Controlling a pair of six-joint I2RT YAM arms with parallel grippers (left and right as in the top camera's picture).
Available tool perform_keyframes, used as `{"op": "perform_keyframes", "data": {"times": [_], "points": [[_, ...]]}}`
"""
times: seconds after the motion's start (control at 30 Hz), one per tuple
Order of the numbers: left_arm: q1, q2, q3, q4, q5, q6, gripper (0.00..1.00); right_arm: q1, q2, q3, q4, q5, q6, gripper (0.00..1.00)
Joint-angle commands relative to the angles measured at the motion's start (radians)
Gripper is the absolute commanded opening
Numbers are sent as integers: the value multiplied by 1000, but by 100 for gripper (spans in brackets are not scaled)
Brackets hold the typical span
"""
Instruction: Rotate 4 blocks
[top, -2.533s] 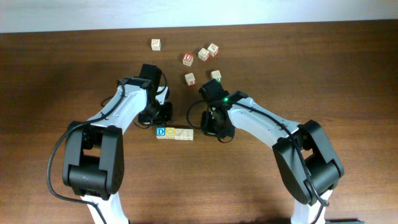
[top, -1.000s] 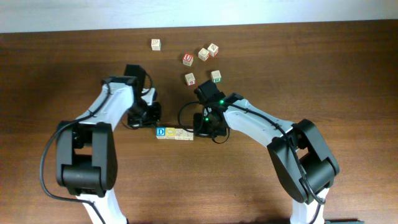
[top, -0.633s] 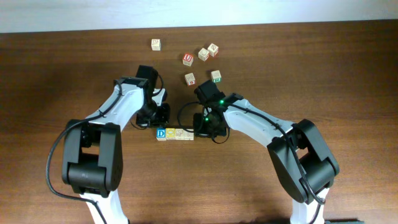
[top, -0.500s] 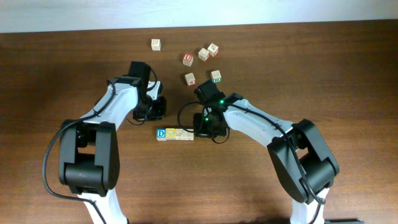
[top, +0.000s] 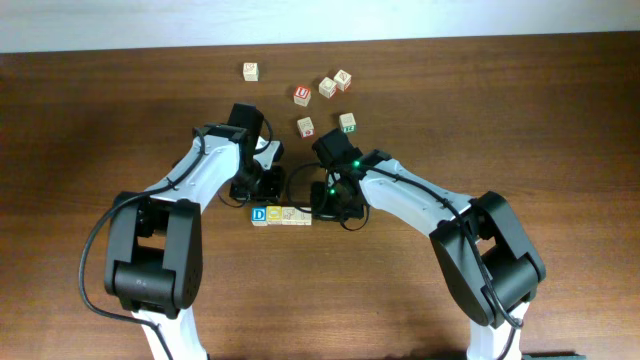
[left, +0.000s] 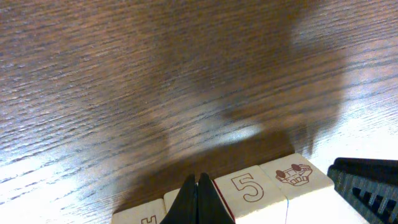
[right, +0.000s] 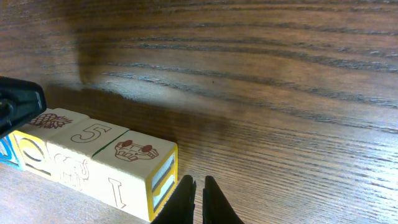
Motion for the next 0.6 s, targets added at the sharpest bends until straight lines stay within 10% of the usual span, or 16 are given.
{"op": "perform_keyframes", "data": {"times": [0.0, 0.57], "points": [[3, 14, 13, -23, -12, -13, 0, 4, 11, 18, 3, -4, -3, 8], [3, 14, 13, -29, -10, -36, 0, 4, 11, 18, 4, -2, -3, 8]]}}
